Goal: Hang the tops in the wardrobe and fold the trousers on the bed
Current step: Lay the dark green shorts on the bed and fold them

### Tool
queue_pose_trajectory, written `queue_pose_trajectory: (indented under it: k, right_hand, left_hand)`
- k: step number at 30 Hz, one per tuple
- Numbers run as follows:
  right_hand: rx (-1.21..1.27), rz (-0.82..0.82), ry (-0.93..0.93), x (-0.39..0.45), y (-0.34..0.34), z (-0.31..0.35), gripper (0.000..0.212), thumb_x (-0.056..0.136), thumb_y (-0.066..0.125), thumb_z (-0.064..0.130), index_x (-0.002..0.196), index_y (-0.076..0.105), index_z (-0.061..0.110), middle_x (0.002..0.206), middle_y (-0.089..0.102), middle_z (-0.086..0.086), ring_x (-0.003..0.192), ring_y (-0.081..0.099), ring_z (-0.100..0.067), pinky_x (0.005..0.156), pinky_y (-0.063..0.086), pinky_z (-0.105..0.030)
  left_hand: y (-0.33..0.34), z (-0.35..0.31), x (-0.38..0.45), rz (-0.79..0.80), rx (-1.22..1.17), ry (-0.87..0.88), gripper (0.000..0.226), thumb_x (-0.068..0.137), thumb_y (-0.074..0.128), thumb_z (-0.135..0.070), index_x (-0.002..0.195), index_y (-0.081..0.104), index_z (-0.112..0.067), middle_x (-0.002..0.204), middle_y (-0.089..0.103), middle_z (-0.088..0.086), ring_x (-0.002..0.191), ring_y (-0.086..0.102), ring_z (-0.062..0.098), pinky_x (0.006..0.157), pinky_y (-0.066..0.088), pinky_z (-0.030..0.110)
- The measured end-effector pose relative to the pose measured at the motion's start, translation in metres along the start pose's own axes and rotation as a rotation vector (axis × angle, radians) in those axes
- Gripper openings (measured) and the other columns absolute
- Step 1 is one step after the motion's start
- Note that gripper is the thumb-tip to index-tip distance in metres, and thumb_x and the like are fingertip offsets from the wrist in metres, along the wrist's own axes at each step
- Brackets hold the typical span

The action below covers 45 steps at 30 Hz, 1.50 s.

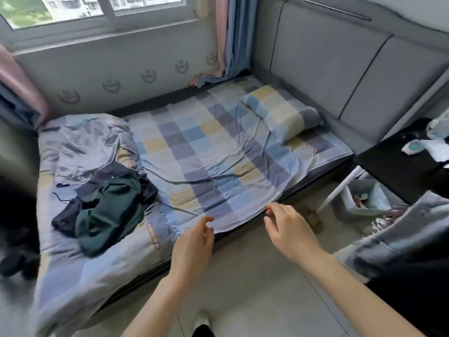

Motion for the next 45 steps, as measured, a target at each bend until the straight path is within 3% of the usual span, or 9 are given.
queue_pose_trajectory:
  k: [10, 17, 23, 31, 35, 39, 42, 45]
  right_hand:
    - [0.042, 0.136, 0.074, 0.093, 0.081, 0.064, 0.03, 0.099, 0.043, 0.025, 0.124, 0.052, 0.012, 0.115, 0.059, -0.002, 0.111, 0.051, -0.022, 0.086, 0.043, -0.032]
    - [0.089, 0.302, 0.073, 0.173, 0.159, 0.107, 0.032, 0.099, 0.043, 0.028, 0.125, 0.052, 0.012, 0.117, 0.059, -0.004, 0.111, 0.052, -0.022, 0.088, 0.045, -0.035]
    - [0.091, 0.486, -0.019, 0.265, 0.25, 0.15, 0.032, 0.098, 0.042, 0.029, 0.123, 0.053, 0.011, 0.118, 0.06, -0.008, 0.107, 0.055, -0.026, 0.084, 0.047, -0.038]
    - [0.06, 0.751, -0.153, 0.382, 0.425, 0.201, 0.028, 0.099, 0.04, 0.025, 0.116, 0.054, 0.008, 0.114, 0.061, -0.013, 0.104, 0.055, -0.031, 0.085, 0.046, -0.039]
    - [0.092, 0.858, -0.095, 0.399, 0.521, 0.204, 0.027, 0.097, 0.045, 0.026, 0.116, 0.056, 0.009, 0.114, 0.063, -0.011, 0.106, 0.055, -0.029, 0.083, 0.043, -0.034]
    - [0.177, 0.924, 0.05, 0.387, 0.605, 0.194, 0.023, 0.093, 0.051, 0.022, 0.111, 0.061, 0.01, 0.114, 0.065, -0.007, 0.11, 0.056, -0.026, 0.083, 0.041, -0.028]
    - [0.148, 0.981, 0.022, 0.365, 0.666, 0.191, 0.026, 0.093, 0.051, 0.019, 0.115, 0.058, 0.009, 0.117, 0.063, -0.009, 0.112, 0.054, -0.027, 0.081, 0.038, -0.027]
    - [0.142, 1.003, -0.028, 0.349, 0.713, 0.191, 0.038, 0.093, 0.052, 0.015, 0.13, 0.049, 0.007, 0.133, 0.052, -0.011, 0.121, 0.049, -0.027, 0.097, 0.038, -0.028]
  left_hand:
    - [-0.053, 0.091, 0.073, 0.016, -0.019, -0.078, 0.024, 0.1, 0.047, -0.027, 0.122, 0.057, -0.028, 0.076, 0.064, -0.014, 0.07, 0.062, 0.009, 0.069, 0.055, 0.038]
    - [-0.081, 0.192, 0.11, -0.031, -0.118, -0.305, 0.02, 0.098, 0.05, -0.021, 0.116, 0.058, -0.026, 0.068, 0.063, -0.008, 0.066, 0.061, 0.012, 0.068, 0.052, 0.037]
    - [-0.094, 0.297, 0.155, -0.111, -0.124, -0.523, 0.024, 0.096, 0.054, -0.019, 0.12, 0.059, -0.018, 0.093, 0.064, -0.006, 0.084, 0.06, 0.015, 0.077, 0.047, 0.033]
    - [-0.06, 0.47, 0.202, -0.131, -0.13, -0.936, 0.034, 0.091, 0.06, -0.017, 0.124, 0.058, -0.009, 0.118, 0.062, 0.01, 0.103, 0.057, 0.026, 0.083, 0.041, 0.03]
    - [-0.02, 0.536, 0.206, 0.035, -0.046, -1.022, 0.035, 0.09, 0.056, -0.019, 0.124, 0.059, -0.011, 0.125, 0.058, 0.009, 0.109, 0.054, 0.026, 0.085, 0.042, 0.03]
    - [0.032, 0.566, 0.21, 0.414, 0.369, -0.863, 0.037, 0.094, 0.041, -0.016, 0.131, 0.048, -0.016, 0.133, 0.047, 0.004, 0.121, 0.044, 0.025, 0.092, 0.042, 0.036]
    - [0.065, 0.602, 0.216, 0.436, 0.448, -0.812, 0.043, 0.094, 0.039, -0.011, 0.137, 0.041, -0.017, 0.141, 0.04, 0.002, 0.127, 0.04, 0.024, 0.095, 0.041, 0.036]
    - [0.084, 0.638, 0.224, 0.392, 0.487, -0.816, 0.053, 0.095, 0.04, -0.009, 0.147, 0.031, -0.015, 0.154, 0.029, 0.004, 0.134, 0.036, 0.024, 0.101, 0.039, 0.036]
Point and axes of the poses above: each hand's wrist, its own x-axis towards the middle knuckle, its own y-axis out of the palm, z = x × y, the point moved 8 cm from there along x, towards the middle knuckle
